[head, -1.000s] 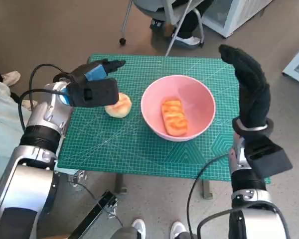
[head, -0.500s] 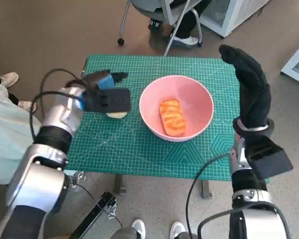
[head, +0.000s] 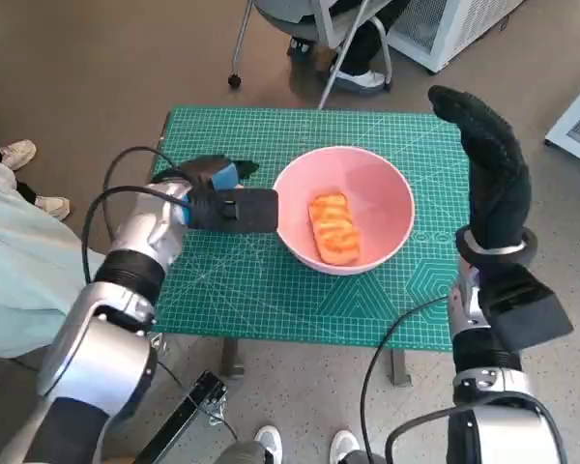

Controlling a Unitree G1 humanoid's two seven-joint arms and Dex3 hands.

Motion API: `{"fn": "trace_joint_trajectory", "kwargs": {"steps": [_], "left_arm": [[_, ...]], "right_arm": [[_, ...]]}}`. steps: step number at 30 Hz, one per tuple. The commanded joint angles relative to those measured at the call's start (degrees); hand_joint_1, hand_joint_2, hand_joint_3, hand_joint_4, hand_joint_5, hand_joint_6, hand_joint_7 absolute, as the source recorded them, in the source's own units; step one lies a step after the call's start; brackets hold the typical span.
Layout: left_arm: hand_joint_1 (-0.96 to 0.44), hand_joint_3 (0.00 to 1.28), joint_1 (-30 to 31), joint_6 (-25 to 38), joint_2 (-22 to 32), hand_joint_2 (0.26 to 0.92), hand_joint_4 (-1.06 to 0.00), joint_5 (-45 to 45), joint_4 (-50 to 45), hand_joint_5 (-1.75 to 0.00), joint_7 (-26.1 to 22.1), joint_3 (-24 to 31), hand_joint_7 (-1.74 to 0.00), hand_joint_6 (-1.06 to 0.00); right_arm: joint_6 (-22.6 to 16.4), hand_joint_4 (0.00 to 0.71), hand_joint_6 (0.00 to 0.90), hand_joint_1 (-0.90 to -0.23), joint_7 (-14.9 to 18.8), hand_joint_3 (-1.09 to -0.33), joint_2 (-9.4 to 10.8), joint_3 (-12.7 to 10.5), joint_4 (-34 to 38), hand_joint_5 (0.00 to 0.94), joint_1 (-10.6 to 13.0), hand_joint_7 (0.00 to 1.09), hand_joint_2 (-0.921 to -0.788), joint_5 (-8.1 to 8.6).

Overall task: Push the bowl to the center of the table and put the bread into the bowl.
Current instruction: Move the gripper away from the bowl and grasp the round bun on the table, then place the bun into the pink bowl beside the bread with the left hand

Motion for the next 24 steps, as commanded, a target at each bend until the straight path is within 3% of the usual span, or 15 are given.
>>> {"fn": "trace_joint_trajectory", "kwargs": {"steps": [1, 4, 5, 7, 8, 9, 11, 17, 24], "left_arm": [[-0.11, 0.01, 0.5, 0.9, -0.1, 0.862, -0.39, 1.2, 1.1, -0.06, 0.4, -1.2, -0.08, -0.55], [-0.11, 0.01, 0.7, 1.1, 0.3, 0.873, -0.50, 1.7, 1.3, -0.08, 0.2, -1.7, -0.12, -0.64], [-0.11, 0.02, 0.7, 1.1, 0.4, 0.880, -0.60, 1.8, 1.4, -0.12, 0.1, -1.8, -0.15, -0.70], [-0.11, 0.01, 0.5, 1.0, 0.7, 0.890, -0.66, 1.7, 1.4, -0.20, -0.1, -1.8, -0.25, -0.71], [-0.09, 0.02, 0.3, 0.9, 1.0, 0.896, -0.66, 1.4, 1.3, -0.40, -0.3, -1.5, -0.43, -0.69], [-0.05, 0.06, 0.1, 0.7, 1.2, 0.908, -0.67, 1.1, 1.3, -0.81, -0.4, -1.4, -0.79, -0.62], [-0.02, 0.07, -0.4, 0.5, 1.6, 0.914, -0.68, 0.6, 1.1, -0.99, -0.7, -0.8, -0.98, -0.61], [0.00, 0.07, -2.3, -0.5, 2.7, 0.919, -0.68, -0.7, 0.0, -1.07, 0.4, 0.8, -1.22, -0.64], [0.00, 0.07, -5.0, -3.0, 4.3, 0.920, -0.66, -2.6, -2.7, -1.10, 2.5, 3.7, -1.23, -0.65]], "right_arm": [[0.1, 0.318, 0.033, -0.597, 0.0, -0.735, -0.2, 0.3, -0.5, 0.002, 1.6, 0.83, -0.921, -0.51], [0.2, 0.320, 0.033, -0.597, 0.0, -0.736, -0.3, 0.2, -0.7, 0.002, 1.8, 0.83, -0.921, -0.40], [0.3, 0.320, 0.033, -0.597, 0.0, -0.736, -0.3, 0.2, -0.8, 0.003, 1.8, 0.83, -0.921, -0.37], [0.3, 0.320, 0.033, -0.597, -0.1, -0.736, -0.3, 0.1, -0.9, 0.003, 1.9, 0.83, -0.921, -0.34], [0.3, 0.320, 0.033, -0.597, -0.1, -0.736, -0.3, 0.1, -1.0, 0.003, 1.9, 0.83, -0.921, -0.29], [0.3, 0.320, 0.033, -0.597, -0.1, -0.736, -0.3, 0.1, -1.1, 0.003, 1.9, 0.83, -0.921, -0.25], [0.4, 0.320, 0.033, -0.596, -0.1, -0.737, -0.3, 0.1, -1.1, 0.002, 2.0, 0.83, -0.921, -0.14], [0.4, 0.320, 0.032, -0.597, -0.2, -0.736, 0.1, 0.0, -0.9, 0.002, 1.8, 0.83, -0.921, -0.11], [0.6, 0.321, 0.032, -0.597, -0.2, -0.735, 0.5, 0.2, -0.6, 0.002, 1.5, 0.83, -0.921, -0.16]]}}
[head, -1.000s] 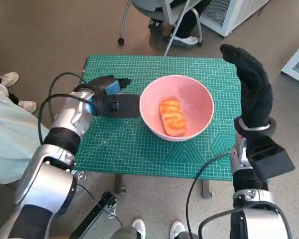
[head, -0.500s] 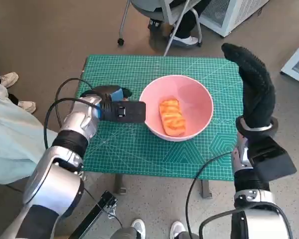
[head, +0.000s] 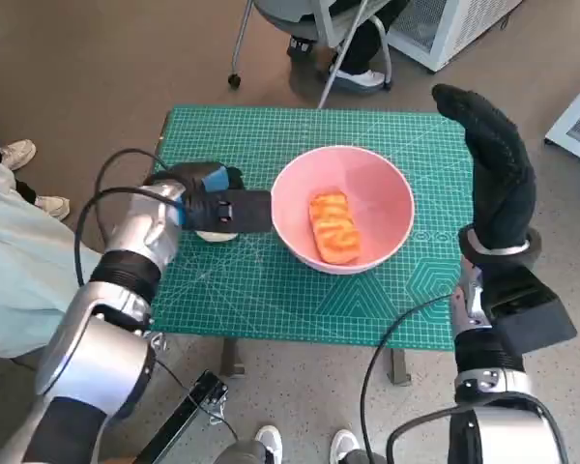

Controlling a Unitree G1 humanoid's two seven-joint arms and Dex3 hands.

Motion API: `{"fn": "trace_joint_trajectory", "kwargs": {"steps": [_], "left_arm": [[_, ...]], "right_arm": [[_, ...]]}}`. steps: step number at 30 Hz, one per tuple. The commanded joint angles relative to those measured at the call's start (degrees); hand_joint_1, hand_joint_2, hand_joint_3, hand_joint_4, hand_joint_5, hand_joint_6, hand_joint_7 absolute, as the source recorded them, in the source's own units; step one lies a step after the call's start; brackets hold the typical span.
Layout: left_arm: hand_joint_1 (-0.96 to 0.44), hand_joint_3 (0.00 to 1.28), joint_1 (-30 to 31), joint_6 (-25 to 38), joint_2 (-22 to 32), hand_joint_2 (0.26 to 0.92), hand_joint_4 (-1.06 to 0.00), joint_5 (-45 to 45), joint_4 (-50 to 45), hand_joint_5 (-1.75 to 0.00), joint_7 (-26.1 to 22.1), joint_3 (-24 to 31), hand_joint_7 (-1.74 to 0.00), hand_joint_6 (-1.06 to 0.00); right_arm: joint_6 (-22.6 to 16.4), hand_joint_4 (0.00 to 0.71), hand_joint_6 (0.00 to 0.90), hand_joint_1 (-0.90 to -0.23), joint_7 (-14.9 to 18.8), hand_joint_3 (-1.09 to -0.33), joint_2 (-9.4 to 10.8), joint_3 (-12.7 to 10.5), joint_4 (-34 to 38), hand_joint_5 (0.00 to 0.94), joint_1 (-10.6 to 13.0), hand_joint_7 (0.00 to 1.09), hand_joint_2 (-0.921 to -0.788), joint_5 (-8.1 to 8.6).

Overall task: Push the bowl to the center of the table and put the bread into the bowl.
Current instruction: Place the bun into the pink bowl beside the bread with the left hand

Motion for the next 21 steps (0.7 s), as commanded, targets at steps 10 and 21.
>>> {"fn": "trace_joint_trajectory", "kwargs": {"steps": [10, 21], "left_arm": [[0.00, 0.08, -6.6, -5.1, 3.3, 0.921, -0.64, -3.0, -13.4, -1.17, 4.7, 5.1, -1.19, -0.65], [0.00, 0.08, 0.7, -8.2, 2.5, 0.919, -0.63, -7.2, -36.1, -1.26, 3.7, 8.9, -1.11, -0.65]], "right_arm": [[0.3, 0.321, 0.032, -0.603, 0.6, -0.734, 0.7, 0.4, 0.9, 0.002, 1.0, 0.83, -0.921, 0.27], [0.2, 0.322, 0.032, -0.585, 0.3, -0.736, 0.6, 0.5, 1.0, 0.002, 1.0, 0.83, -0.921, -0.10]]}}
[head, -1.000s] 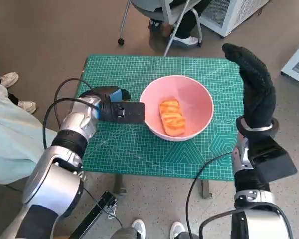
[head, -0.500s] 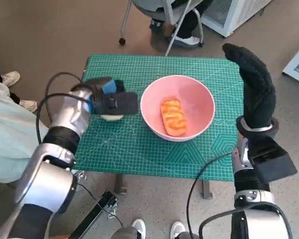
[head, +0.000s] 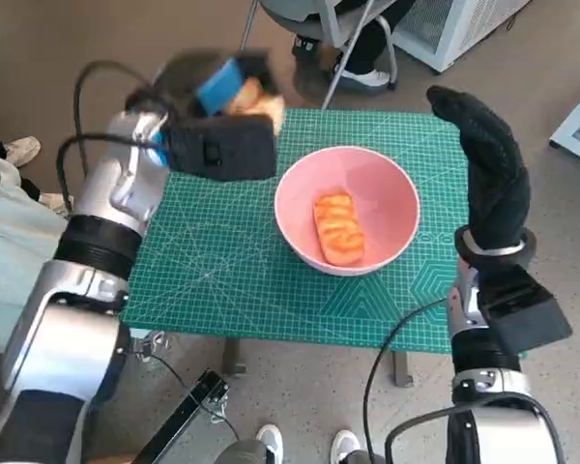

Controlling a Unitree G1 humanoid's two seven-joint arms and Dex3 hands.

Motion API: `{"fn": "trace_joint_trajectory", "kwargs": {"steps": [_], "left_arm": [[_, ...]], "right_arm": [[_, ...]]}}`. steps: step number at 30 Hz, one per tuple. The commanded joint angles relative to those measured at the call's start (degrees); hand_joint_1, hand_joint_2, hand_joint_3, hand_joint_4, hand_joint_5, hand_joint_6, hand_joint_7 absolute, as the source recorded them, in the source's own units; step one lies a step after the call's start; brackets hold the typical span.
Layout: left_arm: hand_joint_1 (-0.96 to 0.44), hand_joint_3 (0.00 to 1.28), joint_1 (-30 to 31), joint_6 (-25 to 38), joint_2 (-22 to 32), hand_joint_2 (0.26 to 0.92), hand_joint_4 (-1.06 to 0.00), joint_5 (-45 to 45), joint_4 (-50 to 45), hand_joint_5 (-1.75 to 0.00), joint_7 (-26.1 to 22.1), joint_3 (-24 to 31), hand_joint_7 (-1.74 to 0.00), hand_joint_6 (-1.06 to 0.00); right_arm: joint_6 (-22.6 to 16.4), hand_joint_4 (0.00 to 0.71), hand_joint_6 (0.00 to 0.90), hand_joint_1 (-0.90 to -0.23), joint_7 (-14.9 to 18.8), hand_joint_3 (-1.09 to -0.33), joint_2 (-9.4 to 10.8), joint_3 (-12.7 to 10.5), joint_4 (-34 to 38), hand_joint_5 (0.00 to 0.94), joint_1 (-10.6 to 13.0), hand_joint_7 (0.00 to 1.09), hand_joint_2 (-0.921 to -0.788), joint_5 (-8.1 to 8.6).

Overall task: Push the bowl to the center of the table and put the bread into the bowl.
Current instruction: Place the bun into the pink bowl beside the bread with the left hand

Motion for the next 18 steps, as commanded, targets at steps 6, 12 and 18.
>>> {"fn": "trace_joint_trajectory", "kwargs": {"steps": [6, 12, 18], "left_arm": [[0.00, 0.07, 4.8, -7.5, -3.3, 0.919, -0.67, -4.8, -6.2, -1.23, -2.6, 0.4, -1.10, -0.65], [0.00, 0.06, 6.3, -10.9, -5.9, 0.920, -0.70, -5.4, -4.3, -1.18, -3.5, -0.6, -1.13, -0.64], [-0.04, 0.10, 6.5, -5.7, -8.5, 0.904, -0.40, -5.7, -0.9, -0.68, -12.0, -2.6, -0.87, -0.34]], "right_arm": [[0.2, 0.322, 0.031, -0.579, 0.1, -0.740, -0.2, 0.0, 0.8, 0.002, 1.0, 0.83, -0.921, -0.31], [0.2, 0.322, 0.031, -0.577, -0.1, -0.743, -0.3, 0.0, 0.6, 0.002, 1.1, 0.83, -0.921, -0.47], [0.7, 0.321, 0.031, -0.582, 0.3, -0.742, -0.6, 0.0, 0.2, 0.001, 1.2, 0.83, -0.921, 0.05]]}}
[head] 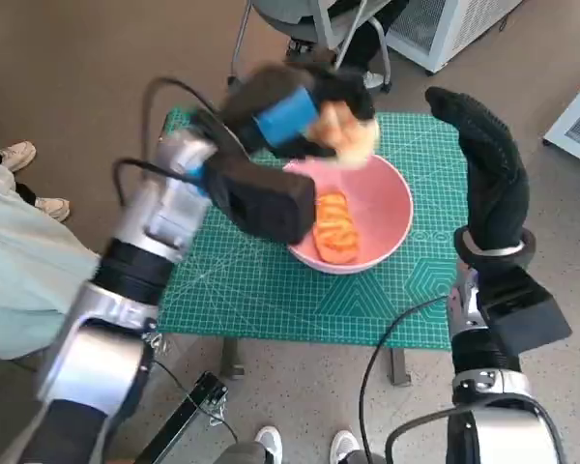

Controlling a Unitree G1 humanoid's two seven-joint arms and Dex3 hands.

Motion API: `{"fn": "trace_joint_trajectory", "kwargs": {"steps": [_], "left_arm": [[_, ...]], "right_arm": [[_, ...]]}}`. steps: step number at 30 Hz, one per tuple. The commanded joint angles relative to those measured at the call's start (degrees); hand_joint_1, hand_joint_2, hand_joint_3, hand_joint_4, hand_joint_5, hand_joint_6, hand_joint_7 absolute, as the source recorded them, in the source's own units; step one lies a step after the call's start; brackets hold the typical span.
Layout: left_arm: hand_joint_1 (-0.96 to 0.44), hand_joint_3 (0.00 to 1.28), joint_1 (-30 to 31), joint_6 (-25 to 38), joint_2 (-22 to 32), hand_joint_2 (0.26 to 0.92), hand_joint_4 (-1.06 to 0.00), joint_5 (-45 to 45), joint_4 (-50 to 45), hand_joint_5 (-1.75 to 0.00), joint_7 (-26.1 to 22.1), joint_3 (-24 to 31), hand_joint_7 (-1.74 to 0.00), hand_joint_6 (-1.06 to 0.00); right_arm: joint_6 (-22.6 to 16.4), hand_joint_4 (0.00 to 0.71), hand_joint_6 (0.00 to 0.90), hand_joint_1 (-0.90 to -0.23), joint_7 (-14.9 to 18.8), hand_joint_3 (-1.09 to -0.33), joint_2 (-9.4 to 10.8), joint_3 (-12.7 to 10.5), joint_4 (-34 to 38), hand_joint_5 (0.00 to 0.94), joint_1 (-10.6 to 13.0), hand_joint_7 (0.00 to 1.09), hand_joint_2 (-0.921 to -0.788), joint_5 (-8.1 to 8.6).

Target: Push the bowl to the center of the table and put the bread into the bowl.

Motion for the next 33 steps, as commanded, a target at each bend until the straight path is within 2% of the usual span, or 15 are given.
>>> {"fn": "trace_joint_trajectory", "kwargs": {"steps": [1, 2, 5, 10, 15, 20, 25, 27, 30, 33], "left_arm": [[-0.05, 0.09, 0.3, 4.9, -1.6, 0.897, -0.33, -0.8, 3.0, -0.49, -7.3, -1.5, -0.77, -0.28], [-0.05, 0.08, 0.1, 6.0, -1.8, 0.886, -0.26, -0.8, 3.4, -0.34, -8.5, -1.7, -0.69, -0.21], [-0.06, 0.06, 0.2, 8.4, -1.9, 0.867, -0.17, -1.1, 3.0, -0.13, -11.3, -1.6, -0.58, -0.13], [-0.10, 0.05, 1.2, 9.0, -1.5, 0.845, -0.06, -2.2, 1.9, -0.02, -13.8, -0.6, -0.51, -0.07], [-0.17, 0.04, 3.0, 3.1, -1.6, 0.843, -0.03, -7.2, 2.8, 0.00, -11.4, 3.7, -0.50, -0.05], [-0.27, 0.04, 4.9, -5.8, -2.6, 0.861, -0.07, -13.9, 4.4, -0.01, -6.7, 10.1, -0.48, -0.07], [-0.33, 0.04, 8.2, -14.1, -4.9, 0.908, -0.19, -21.4, 3.7, -0.02, -0.1, 17.5, -0.35, -0.21], [-0.36, 0.07, 10.0, -16.1, -6.0, 0.916, -0.25, -23.7, 1.8, -0.03, 2.0, 19.7, -0.33, -0.27], [-0.37, 0.11, 12.7, -17.7, -7.8, 0.919, -0.29, -26.8, -2.4, -0.04, 3.9, 21.7, -0.32, -0.30], [-0.35, 0.16, 15.8, -17.2, -9.5, 0.920, -0.31, -29.3, -8.3, -0.03, 5.4, 22.8, -0.40, -0.25]], "right_arm": [[0.8, 0.321, 0.031, -0.582, 0.4, -0.742, -0.4, 0.0, -0.1, 0.001, 1.2, 0.83, -0.921, 0.23], [0.9, 0.321, 0.031, -0.579, 0.4, -0.743, -0.5, 0.0, -0.2, 0.001, 1.3, 0.83, -0.921, 0.32], [1.1, 0.321, 0.031, -0.573, 0.7, -0.746, -0.6, -0.1, -0.7, 0.001, 1.4, 0.83, -0.921, 0.73], [1.7, 0.321, 0.031, -0.567, 1.0, -0.748, -0.7, -0.2, -1.5, 0.001, 1.5, 0.83, -0.921, 1.37], [2.4, 0.321, 0.031, -0.583, 0.8, -0.744, -0.6, -0.2, -2.9, 0.001, 1.3, 0.83, -0.921, 1.60], [3.6, 0.321, 0.030, -0.589, 0.3, -0.735, -0.3, -0.2, -4.3, 0.001, 0.9, 0.84, -0.921, 1.44], [5.4, 0.325, 0.030, -0.566, -1.1, -0.738, -0.1, -0.4, -5.7, 0.003, 0.3, 0.84, -0.921, 0.65], [6.2, 0.330, 0.030, -0.545, -2.0, -0.742, 0.0, -0.5, -6.4, 0.005, 0.2, 0.83, -0.921, 0.03], [7.3, 0.336, 0.028, -0.526, -3.7, -0.749, 0.1, -0.5, -7.9, 0.007, 0.2, 0.82, -0.921, -1.19], [8.6, 0.337, 0.028, -0.517, -5.4, -0.759, 0.2, -0.3, -9.8, 0.007, 0.2, 0.81, -0.921, -2.65]]}}
